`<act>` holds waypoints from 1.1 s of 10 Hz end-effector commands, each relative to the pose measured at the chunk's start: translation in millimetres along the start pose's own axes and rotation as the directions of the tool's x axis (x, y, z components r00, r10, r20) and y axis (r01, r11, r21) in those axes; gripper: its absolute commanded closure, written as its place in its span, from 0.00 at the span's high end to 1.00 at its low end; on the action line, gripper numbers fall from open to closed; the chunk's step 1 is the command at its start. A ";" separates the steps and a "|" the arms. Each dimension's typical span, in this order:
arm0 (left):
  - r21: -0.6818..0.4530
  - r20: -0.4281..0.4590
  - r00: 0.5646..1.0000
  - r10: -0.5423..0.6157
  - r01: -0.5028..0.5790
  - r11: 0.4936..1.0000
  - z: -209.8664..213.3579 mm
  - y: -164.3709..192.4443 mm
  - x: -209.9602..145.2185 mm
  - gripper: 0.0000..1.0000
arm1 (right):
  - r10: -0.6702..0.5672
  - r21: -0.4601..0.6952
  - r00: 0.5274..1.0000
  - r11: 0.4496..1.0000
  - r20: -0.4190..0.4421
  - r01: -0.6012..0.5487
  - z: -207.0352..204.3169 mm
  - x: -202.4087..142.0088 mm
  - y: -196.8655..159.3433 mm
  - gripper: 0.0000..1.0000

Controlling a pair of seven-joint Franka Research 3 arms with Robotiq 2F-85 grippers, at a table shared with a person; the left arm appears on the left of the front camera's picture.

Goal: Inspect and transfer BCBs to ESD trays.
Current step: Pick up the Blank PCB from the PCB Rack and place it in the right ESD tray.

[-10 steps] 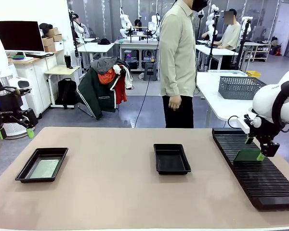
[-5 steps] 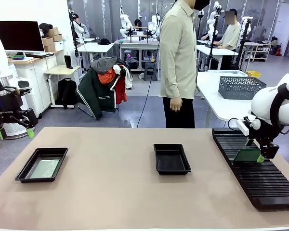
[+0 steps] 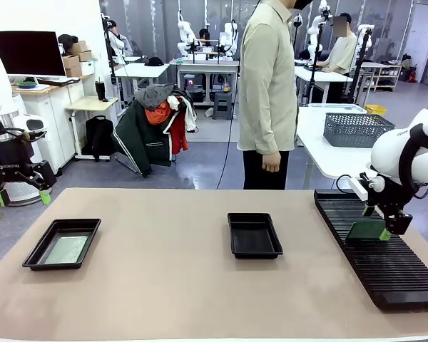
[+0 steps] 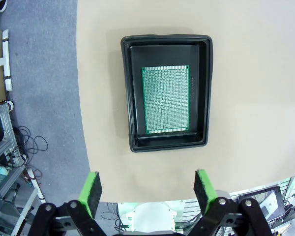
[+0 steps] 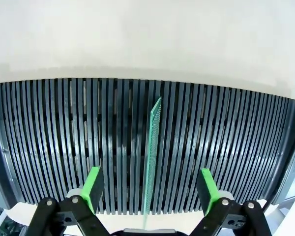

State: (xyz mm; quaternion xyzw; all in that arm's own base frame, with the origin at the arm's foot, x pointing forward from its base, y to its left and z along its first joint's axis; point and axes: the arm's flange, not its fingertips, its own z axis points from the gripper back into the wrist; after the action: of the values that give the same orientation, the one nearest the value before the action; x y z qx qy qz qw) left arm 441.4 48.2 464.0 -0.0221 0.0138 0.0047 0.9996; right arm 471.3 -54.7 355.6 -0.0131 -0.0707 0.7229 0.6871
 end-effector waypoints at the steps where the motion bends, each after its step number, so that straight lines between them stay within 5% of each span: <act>1: -0.001 0.002 1.000 -0.001 0.001 1.000 -0.9 0.6 0.5 1.00 | 0.002 -0.018 1.000 1.000 0.006 -0.002 -4.0 -2.2 2.8 0.96; 11: -0.001 0.002 1.000 -0.001 0.001 1.000 -0.9 0.6 0.5 1.00 | -0.014 -0.064 1.000 0.998 0.000 0.014 1.1 0.4 12.0 0.55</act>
State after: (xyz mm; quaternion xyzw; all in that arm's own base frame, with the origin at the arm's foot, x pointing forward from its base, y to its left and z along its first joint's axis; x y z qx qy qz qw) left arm 441.4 48.2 464.0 -0.0221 0.0138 0.0047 0.9996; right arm 463.8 -57.2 358.3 -0.0242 -0.0800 0.7193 0.6897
